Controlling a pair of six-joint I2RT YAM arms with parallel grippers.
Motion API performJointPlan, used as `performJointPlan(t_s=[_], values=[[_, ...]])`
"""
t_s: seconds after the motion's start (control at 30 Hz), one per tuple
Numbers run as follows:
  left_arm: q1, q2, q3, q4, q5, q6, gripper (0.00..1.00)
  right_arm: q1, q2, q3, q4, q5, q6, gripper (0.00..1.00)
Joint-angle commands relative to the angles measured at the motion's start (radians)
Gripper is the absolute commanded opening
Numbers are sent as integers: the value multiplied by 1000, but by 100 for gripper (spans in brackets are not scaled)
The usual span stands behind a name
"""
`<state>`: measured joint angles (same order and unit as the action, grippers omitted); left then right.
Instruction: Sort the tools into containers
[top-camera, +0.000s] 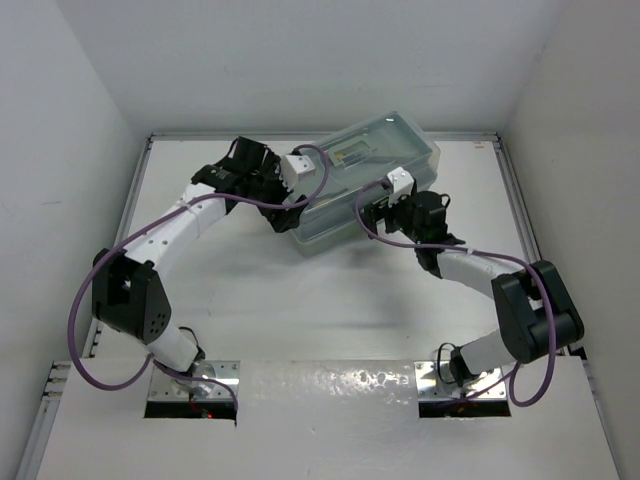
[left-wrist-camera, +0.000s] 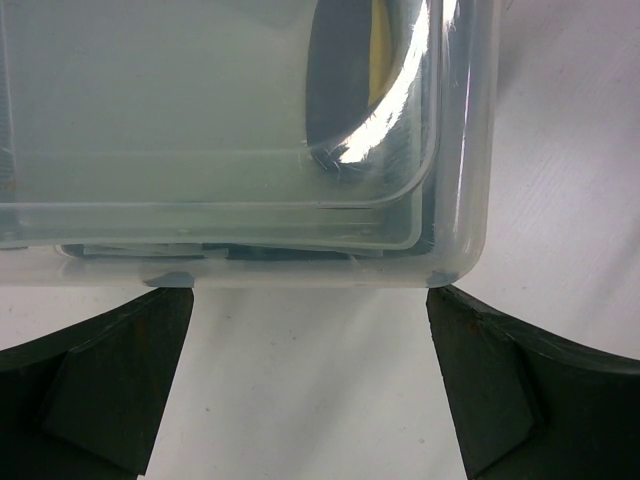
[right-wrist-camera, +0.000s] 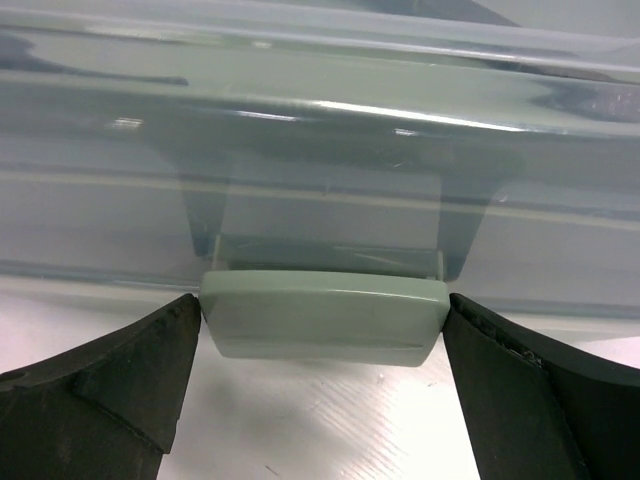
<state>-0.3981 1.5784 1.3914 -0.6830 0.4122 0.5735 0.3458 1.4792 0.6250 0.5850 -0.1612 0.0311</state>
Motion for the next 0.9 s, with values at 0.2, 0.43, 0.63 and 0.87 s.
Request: performJointPlan(t_s=[0.2, 0.43, 0.63, 0.87], values=[[-8, -8, 6, 71, 73, 20, 100, 45, -82, 39, -108, -147, -114, 99], [-8, -17, 6, 69, 73, 26, 100, 44, -76, 47, -174, -172, -177, 99], [-8, -17, 5, 69, 71, 25, 100, 44, -69, 87, -209, -159, -224, 91], [-8, -17, 4, 71, 71, 25, 100, 45, -60, 108, -228, -120, -249, 80]])
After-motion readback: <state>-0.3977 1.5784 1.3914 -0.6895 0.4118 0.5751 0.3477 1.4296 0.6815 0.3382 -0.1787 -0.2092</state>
